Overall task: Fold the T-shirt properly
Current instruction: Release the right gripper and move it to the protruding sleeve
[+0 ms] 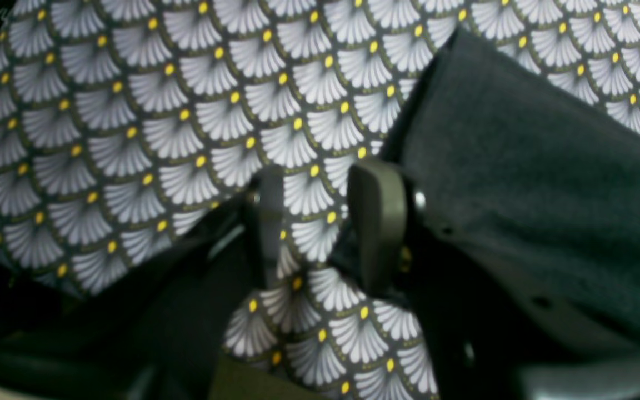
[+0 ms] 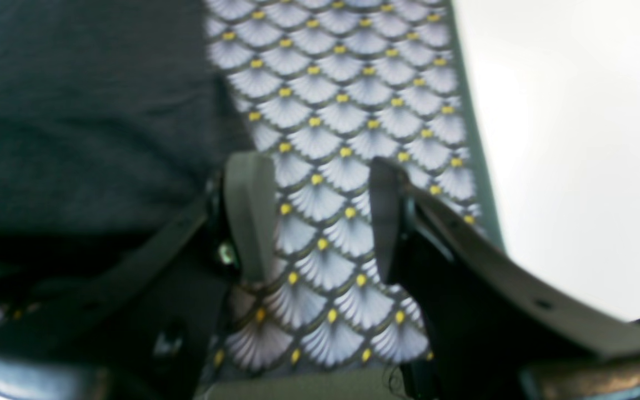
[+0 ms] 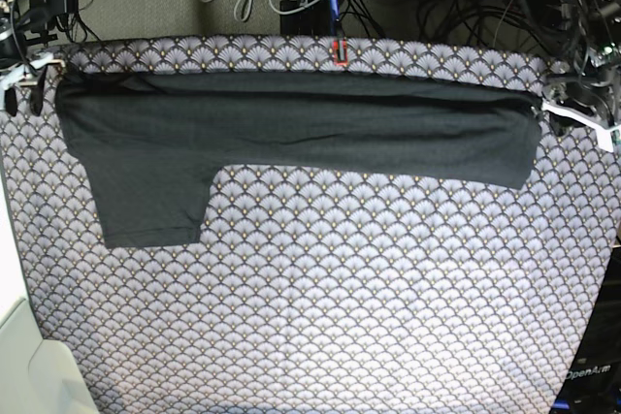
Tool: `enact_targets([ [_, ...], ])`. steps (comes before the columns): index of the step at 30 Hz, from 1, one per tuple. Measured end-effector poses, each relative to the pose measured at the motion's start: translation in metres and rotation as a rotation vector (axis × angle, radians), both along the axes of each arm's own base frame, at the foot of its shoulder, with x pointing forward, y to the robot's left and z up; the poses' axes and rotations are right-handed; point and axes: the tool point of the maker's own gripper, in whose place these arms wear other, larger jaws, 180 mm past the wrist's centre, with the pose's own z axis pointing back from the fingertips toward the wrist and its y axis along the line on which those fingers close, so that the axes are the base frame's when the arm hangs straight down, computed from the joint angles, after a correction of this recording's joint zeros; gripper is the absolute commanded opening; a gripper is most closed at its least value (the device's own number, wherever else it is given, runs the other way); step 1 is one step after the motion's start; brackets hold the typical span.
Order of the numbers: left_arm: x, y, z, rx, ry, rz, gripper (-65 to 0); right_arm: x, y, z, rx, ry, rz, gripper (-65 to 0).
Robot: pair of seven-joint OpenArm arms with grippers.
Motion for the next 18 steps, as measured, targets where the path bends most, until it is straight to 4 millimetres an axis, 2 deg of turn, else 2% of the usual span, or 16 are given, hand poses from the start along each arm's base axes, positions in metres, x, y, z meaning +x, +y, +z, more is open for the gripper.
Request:
enact_targets([
  [5, 0.0, 0.0, 0.0, 0.0, -0.001, 0.001, -42.0, 0.029, -0.011, 0.024, -0.035, -0.068, 0.008, -36.1],
  [7, 0.0, 0.001, 0.0, 0.001, 0.0, -0.001, -42.0, 0.041, -0.01, 0.02, -0.038, -0.01, 0.016, -36.1],
  [9, 0.0, 0.001, 0.001, 0.003, -0.001, -0.001, -42.0, 0.063, 0.001, 0.016, -0.04, 0.045, 0.071, -36.1],
  [12, 0.0, 0.001, 0.001, 0.002, -0.001, 0.0, -42.0, 0.108, 0.017, 0.03, -0.042, 0.039, 0.142, -36.0],
  [14, 0.0, 0.001, 0.0, 0.002, 0.0, 0.0, -42.0, 0.132, 0.026, 0.032, -0.037, 0.051, 0.179, -36.0],
  [18, 0.0, 0.0, 0.0, 0.001, 0.0, -0.001, -42.0, 0.173, 0.045, 0.02, 0.022, 0.096, 0.237, -36.0],
])
